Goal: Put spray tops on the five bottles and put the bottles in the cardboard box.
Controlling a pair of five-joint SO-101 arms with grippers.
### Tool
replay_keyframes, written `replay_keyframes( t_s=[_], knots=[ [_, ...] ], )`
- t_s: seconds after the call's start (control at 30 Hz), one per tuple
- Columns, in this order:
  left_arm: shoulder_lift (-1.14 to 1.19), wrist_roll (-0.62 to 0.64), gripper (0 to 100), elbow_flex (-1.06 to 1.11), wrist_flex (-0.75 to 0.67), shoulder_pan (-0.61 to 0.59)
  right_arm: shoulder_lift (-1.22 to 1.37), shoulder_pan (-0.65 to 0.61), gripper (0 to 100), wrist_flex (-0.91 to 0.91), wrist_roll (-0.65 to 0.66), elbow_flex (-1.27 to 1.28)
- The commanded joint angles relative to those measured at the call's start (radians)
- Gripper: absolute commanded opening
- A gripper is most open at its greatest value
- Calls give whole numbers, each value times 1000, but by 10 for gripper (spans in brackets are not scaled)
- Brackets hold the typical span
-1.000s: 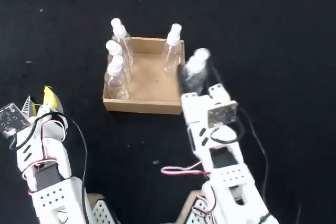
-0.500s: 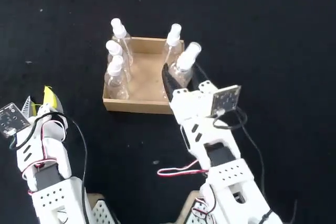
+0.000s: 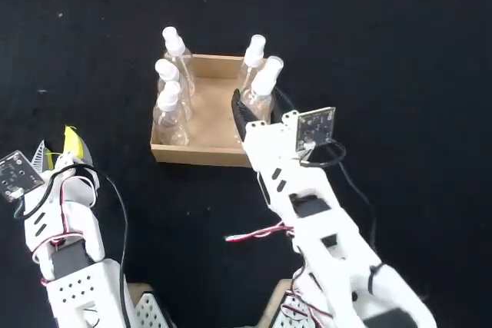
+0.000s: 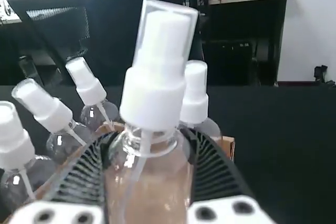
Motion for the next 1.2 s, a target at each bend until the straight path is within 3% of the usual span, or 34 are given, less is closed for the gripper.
replay_keyframes(
  t_s=[0.0, 0.27, 0.5, 0.8, 1.03, 1.17],
  knots=[
    [-14, -9, 58, 24, -5, -8, 85, 15, 10, -100, -8, -44],
    [-14, -9, 58, 24, -3, -8, 268, 14, 10, -218, -6, -61],
    [-14, -9, 58, 24, -2, -8, 394, -12, 10, -222, 135, -113],
    [-14, -9, 58, 24, -2, -8, 409, -21, 15, -272, 141, -97],
    [-14, -9, 58, 24, -2, -8, 415, -26, 204, -267, 141, -96],
    [-14, -9, 58, 24, -2, -8, 415, -26, 201, -267, 141, -96]
  ],
)
